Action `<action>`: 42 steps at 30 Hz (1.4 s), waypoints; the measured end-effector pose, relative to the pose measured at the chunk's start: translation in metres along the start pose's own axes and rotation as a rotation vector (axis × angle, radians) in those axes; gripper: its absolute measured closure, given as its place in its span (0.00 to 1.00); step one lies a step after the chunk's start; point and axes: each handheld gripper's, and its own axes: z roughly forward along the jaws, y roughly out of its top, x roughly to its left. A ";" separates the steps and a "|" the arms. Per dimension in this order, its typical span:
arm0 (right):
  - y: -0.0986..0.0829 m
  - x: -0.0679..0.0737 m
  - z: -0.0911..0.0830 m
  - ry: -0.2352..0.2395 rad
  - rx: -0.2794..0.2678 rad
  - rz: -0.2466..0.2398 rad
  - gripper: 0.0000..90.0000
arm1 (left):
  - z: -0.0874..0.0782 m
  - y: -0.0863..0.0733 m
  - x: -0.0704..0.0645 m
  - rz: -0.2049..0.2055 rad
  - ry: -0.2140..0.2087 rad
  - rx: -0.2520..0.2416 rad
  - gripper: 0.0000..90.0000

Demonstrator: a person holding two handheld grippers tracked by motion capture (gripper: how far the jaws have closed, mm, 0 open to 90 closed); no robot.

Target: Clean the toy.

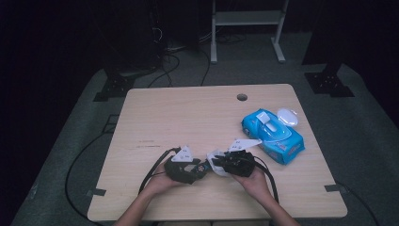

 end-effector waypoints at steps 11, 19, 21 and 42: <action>-0.008 0.005 -0.003 0.013 0.015 -0.005 0.91 | 0.001 -0.001 -0.004 0.034 0.024 0.026 0.37; -0.012 0.007 -0.004 0.020 0.016 -0.001 0.91 | 0.001 -0.001 -0.007 0.039 0.017 0.032 0.33; -0.014 0.007 -0.004 0.021 0.023 -0.002 0.91 | 0.001 0.000 -0.007 0.038 0.015 0.032 0.31; -0.028 0.008 -0.001 0.017 0.084 0.002 0.91 | 0.000 0.002 -0.014 0.089 0.042 0.027 0.26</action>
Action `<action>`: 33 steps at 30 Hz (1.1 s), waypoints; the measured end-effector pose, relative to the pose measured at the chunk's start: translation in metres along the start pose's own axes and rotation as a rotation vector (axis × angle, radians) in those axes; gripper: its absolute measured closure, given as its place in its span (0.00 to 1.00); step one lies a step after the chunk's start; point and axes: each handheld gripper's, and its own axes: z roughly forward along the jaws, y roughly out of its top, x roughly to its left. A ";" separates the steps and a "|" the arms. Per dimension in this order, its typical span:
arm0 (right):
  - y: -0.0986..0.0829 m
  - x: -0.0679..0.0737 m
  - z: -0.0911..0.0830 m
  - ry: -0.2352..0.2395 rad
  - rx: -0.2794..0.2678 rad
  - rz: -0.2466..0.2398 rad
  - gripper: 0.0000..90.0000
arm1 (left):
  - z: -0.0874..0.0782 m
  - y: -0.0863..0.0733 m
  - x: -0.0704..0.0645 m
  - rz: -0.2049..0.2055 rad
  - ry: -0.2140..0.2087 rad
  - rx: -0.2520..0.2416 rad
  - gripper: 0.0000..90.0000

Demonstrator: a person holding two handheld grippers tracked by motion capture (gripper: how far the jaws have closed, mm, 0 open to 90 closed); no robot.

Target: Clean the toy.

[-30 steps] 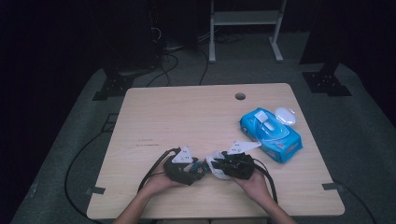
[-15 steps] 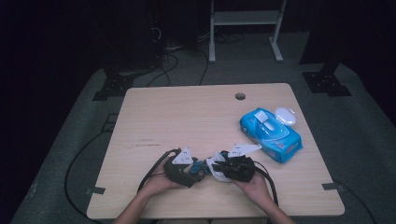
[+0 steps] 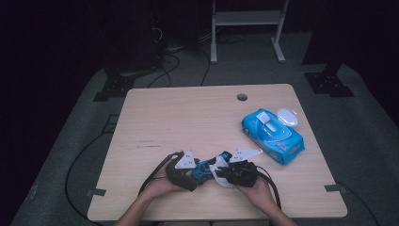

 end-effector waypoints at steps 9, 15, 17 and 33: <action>-0.005 -0.011 -0.013 -0.012 -0.014 0.042 0.91 | 0.003 0.002 0.003 -0.024 -0.004 0.004 0.24; -0.011 -0.025 -0.046 -0.048 -0.079 0.087 0.91 | 0.008 0.014 0.003 -0.020 0.008 0.001 0.21; -0.014 -0.028 -0.054 -0.061 -0.091 0.100 0.91 | 0.012 0.017 0.003 -0.019 0.007 0.009 0.20; -0.020 -0.038 -0.067 -0.081 -0.121 0.118 0.91 | 0.049 0.031 0.006 -0.019 -0.011 0.105 0.17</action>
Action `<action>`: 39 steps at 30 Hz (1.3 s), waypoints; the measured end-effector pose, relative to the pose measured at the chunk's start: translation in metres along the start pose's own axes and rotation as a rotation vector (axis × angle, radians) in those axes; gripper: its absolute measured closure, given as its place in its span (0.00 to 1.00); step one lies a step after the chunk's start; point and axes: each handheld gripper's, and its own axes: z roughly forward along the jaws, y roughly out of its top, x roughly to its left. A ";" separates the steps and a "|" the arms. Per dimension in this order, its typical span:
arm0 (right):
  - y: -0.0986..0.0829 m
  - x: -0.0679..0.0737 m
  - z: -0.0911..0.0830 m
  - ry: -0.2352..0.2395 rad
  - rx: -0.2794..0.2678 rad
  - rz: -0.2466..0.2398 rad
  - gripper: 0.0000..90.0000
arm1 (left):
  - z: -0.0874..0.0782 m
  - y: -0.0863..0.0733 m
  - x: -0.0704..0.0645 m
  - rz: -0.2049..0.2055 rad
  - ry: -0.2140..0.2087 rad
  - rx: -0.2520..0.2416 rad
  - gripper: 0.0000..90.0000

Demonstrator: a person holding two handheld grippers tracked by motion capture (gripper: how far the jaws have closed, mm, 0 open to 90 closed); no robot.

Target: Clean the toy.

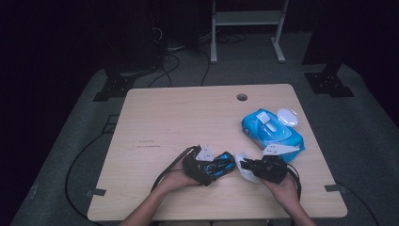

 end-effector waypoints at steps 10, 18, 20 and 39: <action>0.000 0.001 0.001 0.002 0.003 -0.006 0.91 | 0.004 0.000 0.001 -0.013 -0.039 0.009 0.27; 0.000 -0.001 0.000 -0.003 -0.005 0.003 0.91 | 0.003 0.000 -0.001 0.000 -0.023 0.006 0.28; 0.000 -0.002 0.000 -0.002 -0.010 0.008 0.91 | 0.003 0.000 -0.001 0.000 -0.023 0.007 0.28; 0.000 -0.005 -0.002 -0.003 -0.021 0.022 0.91 | -0.002 0.011 0.006 0.029 -0.012 0.010 0.28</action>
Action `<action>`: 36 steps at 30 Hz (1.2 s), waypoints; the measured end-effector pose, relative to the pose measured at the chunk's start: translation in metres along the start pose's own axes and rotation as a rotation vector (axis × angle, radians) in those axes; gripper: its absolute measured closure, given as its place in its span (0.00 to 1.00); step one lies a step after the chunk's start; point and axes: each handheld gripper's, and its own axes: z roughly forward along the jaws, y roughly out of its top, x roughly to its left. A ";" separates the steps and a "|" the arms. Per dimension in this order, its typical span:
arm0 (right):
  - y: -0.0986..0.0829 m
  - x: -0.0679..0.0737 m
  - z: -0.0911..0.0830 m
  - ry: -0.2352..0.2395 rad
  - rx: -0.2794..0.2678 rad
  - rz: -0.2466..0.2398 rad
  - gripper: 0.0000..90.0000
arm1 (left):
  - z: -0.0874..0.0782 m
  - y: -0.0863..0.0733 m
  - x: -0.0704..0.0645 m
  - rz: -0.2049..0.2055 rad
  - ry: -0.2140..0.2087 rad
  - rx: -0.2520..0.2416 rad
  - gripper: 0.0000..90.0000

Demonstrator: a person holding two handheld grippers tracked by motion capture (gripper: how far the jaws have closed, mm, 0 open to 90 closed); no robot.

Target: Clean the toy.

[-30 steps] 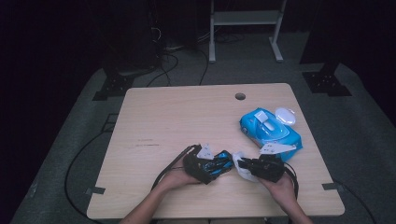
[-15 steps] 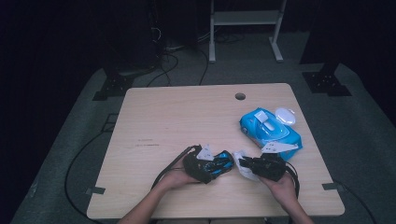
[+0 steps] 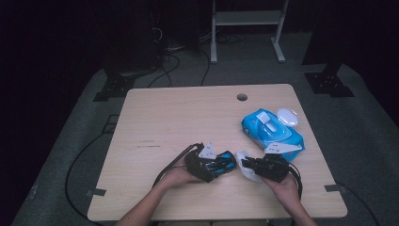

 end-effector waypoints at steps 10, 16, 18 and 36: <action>0.000 -0.004 0.000 -0.009 -0.002 0.010 0.91 | 0.006 0.003 0.016 -0.021 0.014 -0.001 0.29; 0.000 -0.007 -0.002 -0.028 -0.003 0.009 0.91 | 0.006 0.002 0.025 -0.043 0.029 -0.003 0.29; 0.000 -0.009 -0.003 -0.035 -0.002 0.011 0.91 | 0.006 0.000 0.028 -0.052 0.034 -0.003 0.29; -0.008 -0.026 -0.003 -0.102 0.070 -0.007 0.86 | -0.005 -0.010 0.040 -0.096 0.030 -0.047 0.25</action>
